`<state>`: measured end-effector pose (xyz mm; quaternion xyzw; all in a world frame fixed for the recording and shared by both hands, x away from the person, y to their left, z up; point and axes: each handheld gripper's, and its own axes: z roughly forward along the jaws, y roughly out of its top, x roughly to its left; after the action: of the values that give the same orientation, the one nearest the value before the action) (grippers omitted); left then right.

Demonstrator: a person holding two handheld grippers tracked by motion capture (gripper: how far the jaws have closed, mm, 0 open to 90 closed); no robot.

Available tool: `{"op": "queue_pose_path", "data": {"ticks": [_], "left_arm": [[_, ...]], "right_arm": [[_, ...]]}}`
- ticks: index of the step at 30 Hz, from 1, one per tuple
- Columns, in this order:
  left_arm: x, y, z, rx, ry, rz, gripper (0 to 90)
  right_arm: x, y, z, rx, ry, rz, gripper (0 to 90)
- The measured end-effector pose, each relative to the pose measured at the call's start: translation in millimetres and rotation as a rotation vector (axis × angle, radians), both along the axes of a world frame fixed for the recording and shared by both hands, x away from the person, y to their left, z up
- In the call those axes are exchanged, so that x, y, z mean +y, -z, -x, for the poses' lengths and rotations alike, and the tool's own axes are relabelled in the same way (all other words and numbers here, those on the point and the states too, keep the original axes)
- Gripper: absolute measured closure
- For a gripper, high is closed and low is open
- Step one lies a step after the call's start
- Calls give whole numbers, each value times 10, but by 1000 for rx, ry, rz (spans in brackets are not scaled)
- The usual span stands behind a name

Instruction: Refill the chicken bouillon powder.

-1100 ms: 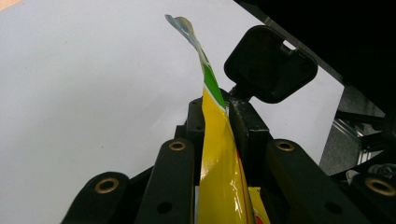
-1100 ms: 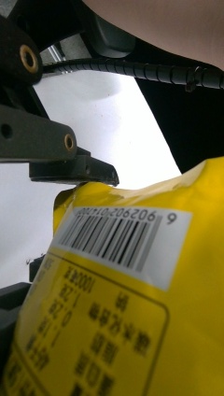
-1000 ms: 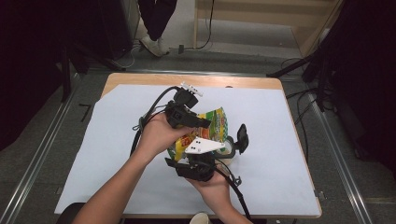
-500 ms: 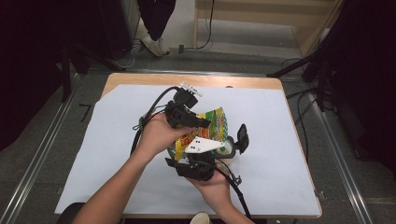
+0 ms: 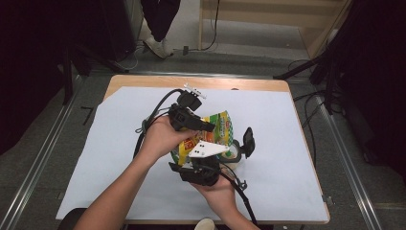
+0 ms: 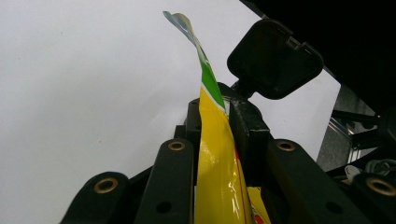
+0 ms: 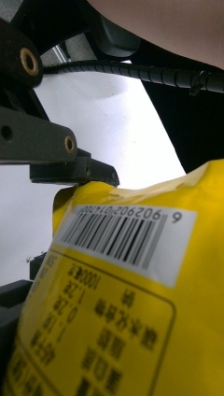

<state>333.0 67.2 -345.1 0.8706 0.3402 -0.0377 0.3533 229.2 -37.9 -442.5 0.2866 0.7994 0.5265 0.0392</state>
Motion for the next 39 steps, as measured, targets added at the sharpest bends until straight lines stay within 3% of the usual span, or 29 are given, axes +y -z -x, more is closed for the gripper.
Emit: {"op": "queue_pose_path", "data": {"ticks": [12,32,39], "left_arm": [[2,-32,27,-12,1,5,790],[-8,-19,5,4,-9,1,792],[-26,-38,21,-15,-10,-4,788]], "right_arm": [[0,-19,10,4,-2,-15,634],[5,-23,7,18,-4,-21,637],[8,-15,-4,14,4,-27,637]]}}
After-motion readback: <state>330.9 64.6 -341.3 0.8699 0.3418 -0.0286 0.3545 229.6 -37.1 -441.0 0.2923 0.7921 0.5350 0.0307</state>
